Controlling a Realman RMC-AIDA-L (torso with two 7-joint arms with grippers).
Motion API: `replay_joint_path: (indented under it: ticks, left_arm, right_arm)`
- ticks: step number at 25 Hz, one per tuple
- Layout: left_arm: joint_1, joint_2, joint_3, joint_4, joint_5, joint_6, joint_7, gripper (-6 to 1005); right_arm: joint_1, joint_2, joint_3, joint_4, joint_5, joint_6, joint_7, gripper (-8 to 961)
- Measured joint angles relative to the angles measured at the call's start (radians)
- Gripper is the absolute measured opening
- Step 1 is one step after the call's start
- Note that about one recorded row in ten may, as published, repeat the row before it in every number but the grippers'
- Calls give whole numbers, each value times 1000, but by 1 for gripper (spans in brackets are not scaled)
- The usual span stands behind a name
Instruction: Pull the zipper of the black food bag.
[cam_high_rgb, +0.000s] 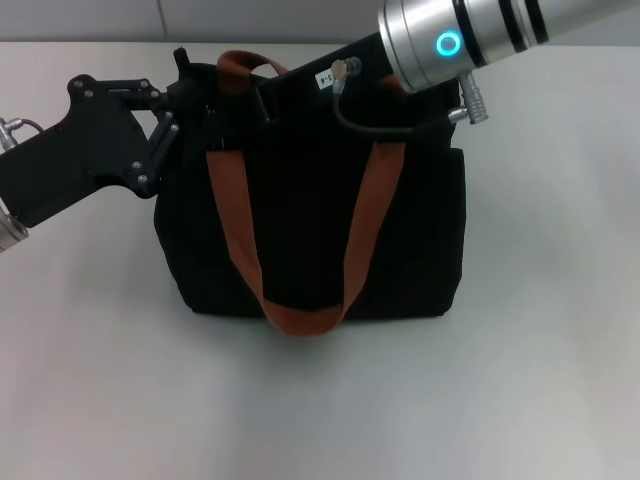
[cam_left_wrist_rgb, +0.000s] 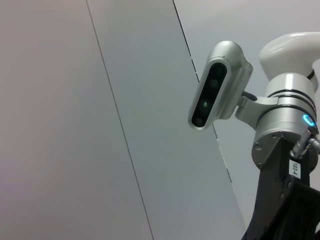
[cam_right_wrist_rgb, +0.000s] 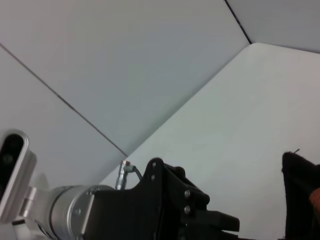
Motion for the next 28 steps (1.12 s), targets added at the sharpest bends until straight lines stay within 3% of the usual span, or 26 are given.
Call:
replay_joint_path:
  ticks: [8,16,28]
  left_arm:
    - [5,0,-4,0,1,4,0,28]
    - [10,1,-4,0,-7,11,0,28]
    - [12,3,-5,0,-21,7,4,28]
  right_arm:
    - [-9,0,-56,-42,-5,26,30,22]
    - [-69,0,-147,-220,-70,46,177,-1]
    - [-79,0,-155,-294,-185,37,311,-1]
